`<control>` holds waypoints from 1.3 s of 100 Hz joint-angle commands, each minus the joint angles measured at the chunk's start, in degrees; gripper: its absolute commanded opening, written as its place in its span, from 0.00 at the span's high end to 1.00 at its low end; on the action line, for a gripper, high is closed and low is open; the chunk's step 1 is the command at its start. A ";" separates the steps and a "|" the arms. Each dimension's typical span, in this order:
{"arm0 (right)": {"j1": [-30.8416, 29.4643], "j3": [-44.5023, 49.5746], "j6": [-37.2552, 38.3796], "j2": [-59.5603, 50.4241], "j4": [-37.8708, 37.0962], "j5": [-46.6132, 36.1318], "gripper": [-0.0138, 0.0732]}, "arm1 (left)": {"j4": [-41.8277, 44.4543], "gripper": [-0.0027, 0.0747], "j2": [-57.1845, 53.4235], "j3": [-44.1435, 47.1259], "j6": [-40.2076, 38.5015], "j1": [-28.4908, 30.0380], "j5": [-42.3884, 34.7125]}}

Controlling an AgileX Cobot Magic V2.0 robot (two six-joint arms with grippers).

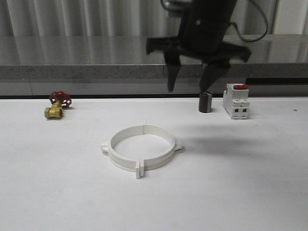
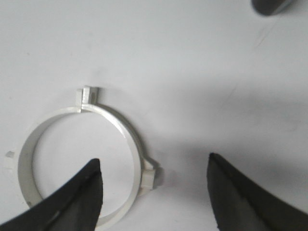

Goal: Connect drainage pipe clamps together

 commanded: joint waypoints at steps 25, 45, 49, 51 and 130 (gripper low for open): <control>-12.48 9.53 -9.98 -24.22 -0.43 -2.00 0.29 | -0.58 0.99 0.41 -1.49 -0.11 0.20 -4.09; -20.06 22.84 -12.86 -39.29 -0.68 -2.70 0.29 | -0.58 0.99 0.41 -1.49 -0.11 0.20 -4.09; -21.19 25.80 -13.09 -41.98 -1.05 -2.93 0.29 | -0.58 0.99 0.41 -1.49 -0.11 0.20 -4.09; -21.54 26.77 -13.13 -43.63 -1.21 -3.01 0.29 | -0.58 0.99 0.41 -1.49 -0.11 0.20 -4.09; -24.19 52.66 -13.41 -86.89 -4.27 5.08 0.97 | -0.58 0.99 0.41 -1.49 -0.11 0.20 -4.09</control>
